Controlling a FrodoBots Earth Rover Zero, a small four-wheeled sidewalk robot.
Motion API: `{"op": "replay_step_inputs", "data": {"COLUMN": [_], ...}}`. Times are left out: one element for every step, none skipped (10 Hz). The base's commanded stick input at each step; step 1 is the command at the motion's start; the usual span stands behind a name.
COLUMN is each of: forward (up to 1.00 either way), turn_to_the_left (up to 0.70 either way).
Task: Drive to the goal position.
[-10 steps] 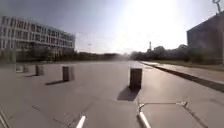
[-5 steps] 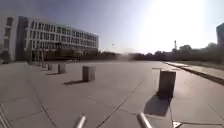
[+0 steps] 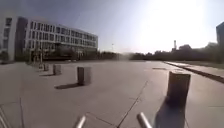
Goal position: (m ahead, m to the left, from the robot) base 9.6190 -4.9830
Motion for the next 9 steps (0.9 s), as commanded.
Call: {"op": "replay_step_inputs", "data": {"forward": [0.70,0.70,0.70,0.70,0.70,0.70,0.70,0.70,0.70], "turn_to_the_left": [-0.27,-0.35,-0.35,-0.35,-0.35,-0.35,-0.35,-0.35,-0.33]}}
